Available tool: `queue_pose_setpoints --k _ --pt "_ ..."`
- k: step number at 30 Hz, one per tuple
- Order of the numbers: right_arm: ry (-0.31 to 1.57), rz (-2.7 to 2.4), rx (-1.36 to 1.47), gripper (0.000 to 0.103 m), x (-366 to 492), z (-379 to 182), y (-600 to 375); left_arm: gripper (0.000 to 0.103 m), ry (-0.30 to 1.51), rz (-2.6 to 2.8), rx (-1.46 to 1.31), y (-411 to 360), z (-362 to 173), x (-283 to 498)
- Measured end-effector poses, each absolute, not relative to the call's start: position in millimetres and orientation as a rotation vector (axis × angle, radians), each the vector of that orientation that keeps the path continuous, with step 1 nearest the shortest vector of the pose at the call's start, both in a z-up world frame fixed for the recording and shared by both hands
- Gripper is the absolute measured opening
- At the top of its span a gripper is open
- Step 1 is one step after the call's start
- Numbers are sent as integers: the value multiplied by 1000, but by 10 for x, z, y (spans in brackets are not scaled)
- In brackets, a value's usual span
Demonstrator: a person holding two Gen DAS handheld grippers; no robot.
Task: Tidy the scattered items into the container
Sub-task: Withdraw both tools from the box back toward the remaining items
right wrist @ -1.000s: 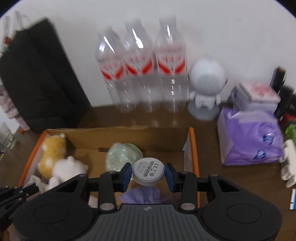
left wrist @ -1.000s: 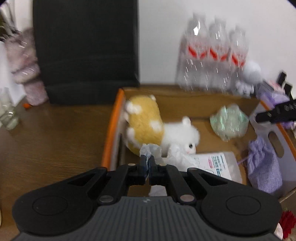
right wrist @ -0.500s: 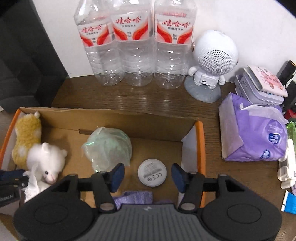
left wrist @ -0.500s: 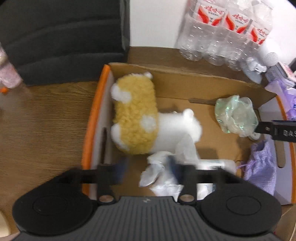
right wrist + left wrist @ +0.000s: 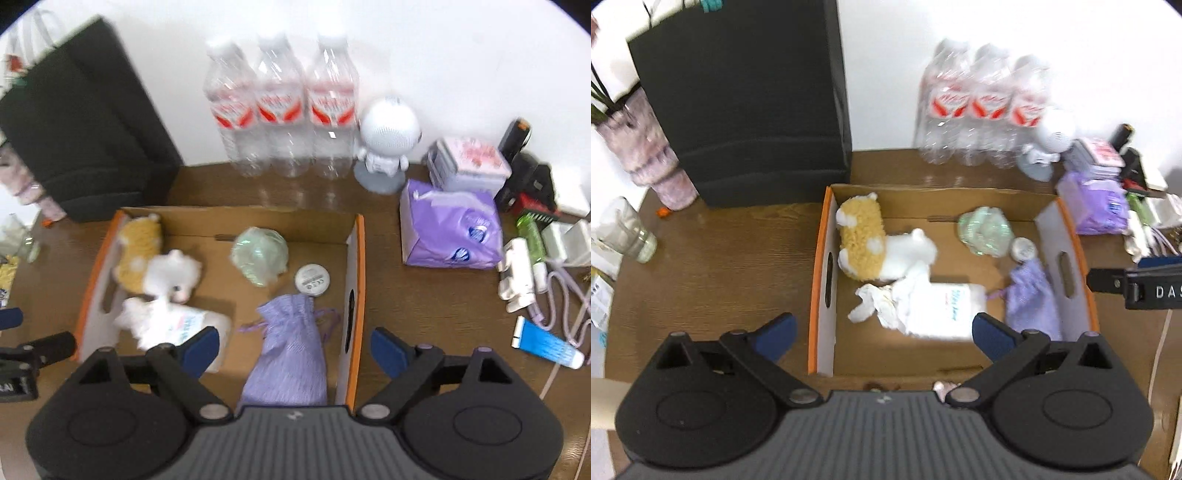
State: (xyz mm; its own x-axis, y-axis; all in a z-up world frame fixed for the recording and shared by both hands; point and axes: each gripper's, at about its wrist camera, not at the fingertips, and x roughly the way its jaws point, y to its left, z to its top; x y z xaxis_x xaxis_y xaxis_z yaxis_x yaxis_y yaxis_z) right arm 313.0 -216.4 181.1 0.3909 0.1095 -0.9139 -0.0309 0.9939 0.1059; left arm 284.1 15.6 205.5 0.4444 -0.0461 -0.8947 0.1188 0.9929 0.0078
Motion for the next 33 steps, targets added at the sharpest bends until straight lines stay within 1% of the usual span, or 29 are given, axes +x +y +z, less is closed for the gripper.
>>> queue_pose_setpoints --k 7,9,12,15,19,24,29,33 --pt "1050 102 51 92 2592 2481 -2053 103 969 -110 99 27 2658 2235" --pt "1021 108 43 95 2418 2551 -2034 103 944 -99 90 9 2684 2087" --pt "1008 129 42 95 2200 2542 -2011 103 901 -83 89 -27 2632 1906" --pt "953 132 51 95 1971 2485 -2021 103 810 -76 71 -70 2509 1687" --pt "800 148 110 95 1632 2246 -2115 103 689 -76 92 -178 2151 1404" --pt "693 178 144 95 1353 1795 -2229 103 514 -101 126 -284 1719 1057" --pt "545 157 179 95 975 1314 -2319 103 426 -121 91 -334 1311 742" --pt "481 125 150 95 614 952 -2288 103 335 -126 107 -391 1010 363"
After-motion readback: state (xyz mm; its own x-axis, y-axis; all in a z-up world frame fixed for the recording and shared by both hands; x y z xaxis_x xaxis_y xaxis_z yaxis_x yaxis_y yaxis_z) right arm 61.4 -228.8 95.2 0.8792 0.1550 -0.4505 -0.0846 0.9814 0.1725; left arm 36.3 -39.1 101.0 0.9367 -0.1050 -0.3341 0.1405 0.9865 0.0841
